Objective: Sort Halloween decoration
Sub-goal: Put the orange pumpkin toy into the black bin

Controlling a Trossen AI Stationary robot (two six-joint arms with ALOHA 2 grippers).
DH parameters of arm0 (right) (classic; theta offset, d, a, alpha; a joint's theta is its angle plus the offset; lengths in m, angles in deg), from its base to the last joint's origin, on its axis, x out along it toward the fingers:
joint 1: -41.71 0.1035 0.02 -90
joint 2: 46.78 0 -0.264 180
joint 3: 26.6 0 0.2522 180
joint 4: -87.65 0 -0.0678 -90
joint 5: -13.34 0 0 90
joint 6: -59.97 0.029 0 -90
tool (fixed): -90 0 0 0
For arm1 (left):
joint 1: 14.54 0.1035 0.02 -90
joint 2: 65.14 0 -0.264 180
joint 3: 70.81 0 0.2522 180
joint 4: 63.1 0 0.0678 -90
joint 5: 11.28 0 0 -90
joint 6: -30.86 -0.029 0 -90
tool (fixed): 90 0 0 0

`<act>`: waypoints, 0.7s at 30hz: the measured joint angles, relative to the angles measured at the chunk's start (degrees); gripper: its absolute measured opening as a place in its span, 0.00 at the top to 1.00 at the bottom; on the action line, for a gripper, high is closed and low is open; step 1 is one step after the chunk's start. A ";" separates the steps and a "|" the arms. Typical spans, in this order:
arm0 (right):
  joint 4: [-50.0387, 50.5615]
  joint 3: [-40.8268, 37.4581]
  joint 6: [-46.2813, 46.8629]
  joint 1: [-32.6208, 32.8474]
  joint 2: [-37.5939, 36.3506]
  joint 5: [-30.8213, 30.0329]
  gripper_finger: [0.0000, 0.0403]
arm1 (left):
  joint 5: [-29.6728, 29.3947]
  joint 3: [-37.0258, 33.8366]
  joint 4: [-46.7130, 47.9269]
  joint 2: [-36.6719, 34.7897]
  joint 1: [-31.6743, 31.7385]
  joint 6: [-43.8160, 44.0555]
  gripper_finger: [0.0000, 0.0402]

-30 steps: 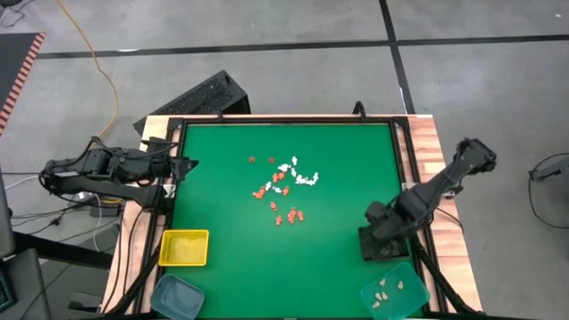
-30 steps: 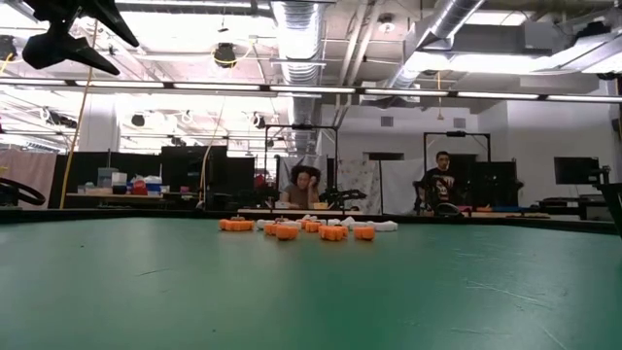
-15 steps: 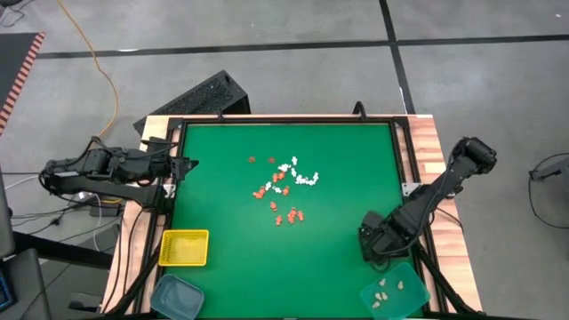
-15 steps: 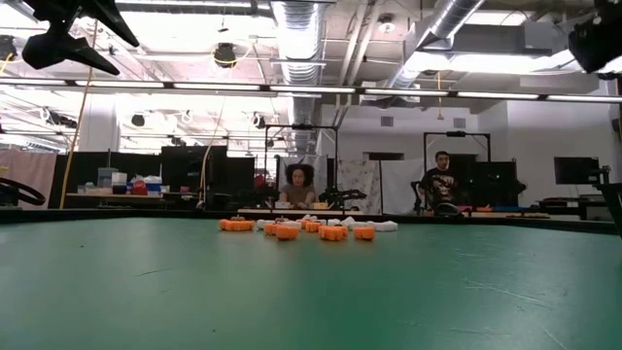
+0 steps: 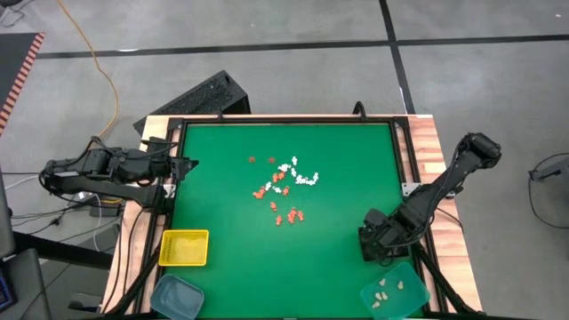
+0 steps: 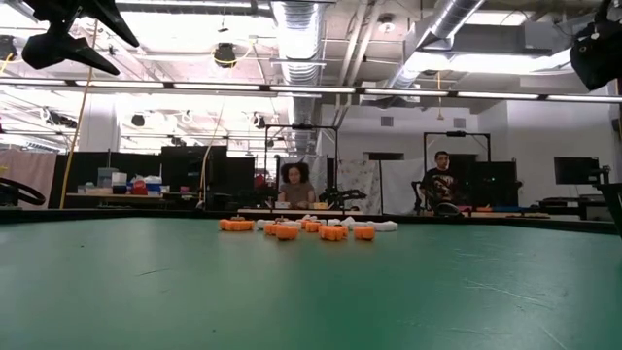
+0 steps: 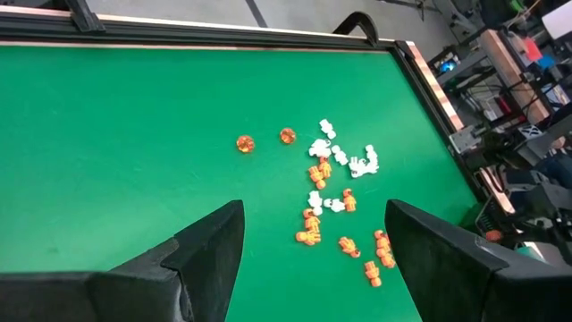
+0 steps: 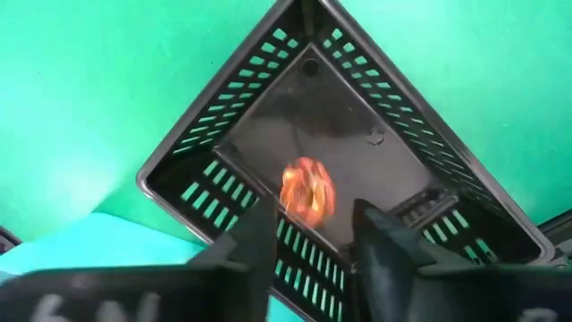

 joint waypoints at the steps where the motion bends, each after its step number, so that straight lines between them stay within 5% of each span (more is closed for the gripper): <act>1: -0.02 0.00 0.00 0.00 0.06 0.10 0.57 | 0.00 0.00 0.00 0.00 0.00 -0.12 0.35; 7: -0.13 0.00 -0.08 -0.11 -0.06 0.70 0.46 | 0.00 0.00 0.00 0.00 0.00 -0.30 0.35; 16: -0.98 6.27 -4.97 -2.80 -3.66 1.74 0.49 | 0.09 0.00 0.00 0.00 0.00 -0.32 0.35; 21: -6.09 11.18 -14.20 -8.15 -4.85 -6.71 0.51 | 0.37 0.00 0.02 0.00 0.00 -1.48 0.35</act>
